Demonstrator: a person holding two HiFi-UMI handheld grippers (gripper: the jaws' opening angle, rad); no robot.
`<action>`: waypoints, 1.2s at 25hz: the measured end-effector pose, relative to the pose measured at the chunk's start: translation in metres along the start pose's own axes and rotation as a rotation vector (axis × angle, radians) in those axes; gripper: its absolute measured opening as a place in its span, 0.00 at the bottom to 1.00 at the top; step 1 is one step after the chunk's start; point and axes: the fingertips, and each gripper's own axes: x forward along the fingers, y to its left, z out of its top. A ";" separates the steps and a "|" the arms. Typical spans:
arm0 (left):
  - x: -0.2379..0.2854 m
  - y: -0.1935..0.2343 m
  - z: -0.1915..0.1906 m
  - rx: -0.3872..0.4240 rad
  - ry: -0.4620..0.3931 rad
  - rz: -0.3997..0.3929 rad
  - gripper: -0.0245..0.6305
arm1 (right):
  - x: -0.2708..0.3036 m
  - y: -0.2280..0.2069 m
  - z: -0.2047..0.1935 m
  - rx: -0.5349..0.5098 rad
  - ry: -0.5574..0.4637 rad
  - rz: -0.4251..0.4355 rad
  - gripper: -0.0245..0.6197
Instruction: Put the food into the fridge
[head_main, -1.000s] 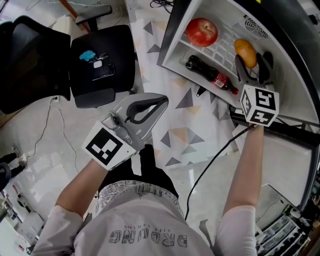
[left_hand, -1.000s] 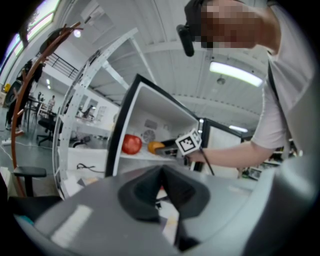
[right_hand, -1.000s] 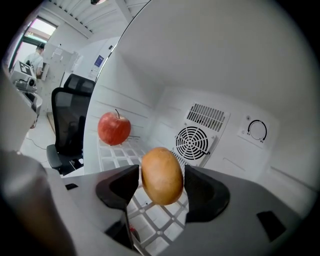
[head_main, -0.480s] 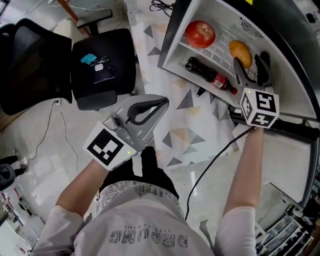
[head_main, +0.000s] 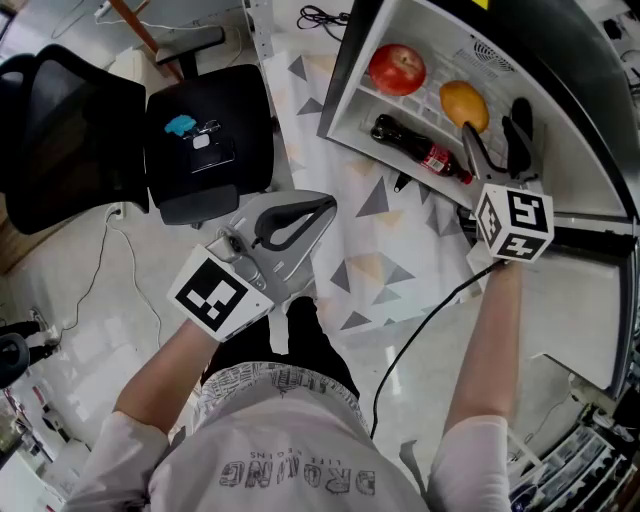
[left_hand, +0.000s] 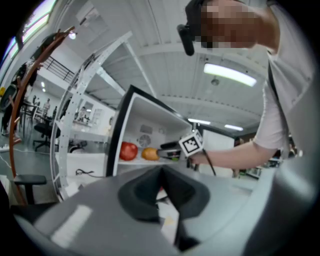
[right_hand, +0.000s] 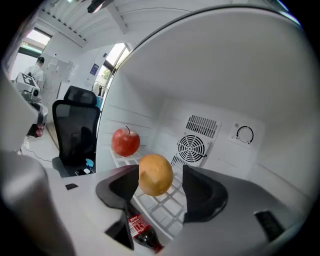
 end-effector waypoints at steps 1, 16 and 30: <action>-0.002 -0.001 0.001 0.003 -0.002 -0.003 0.05 | -0.003 0.001 0.002 0.003 -0.003 -0.004 0.44; -0.023 -0.016 0.036 0.069 -0.031 -0.075 0.05 | -0.078 0.037 0.039 0.127 -0.070 -0.009 0.44; -0.052 -0.027 0.060 0.143 -0.033 -0.169 0.05 | -0.154 0.094 0.068 0.299 -0.140 0.006 0.29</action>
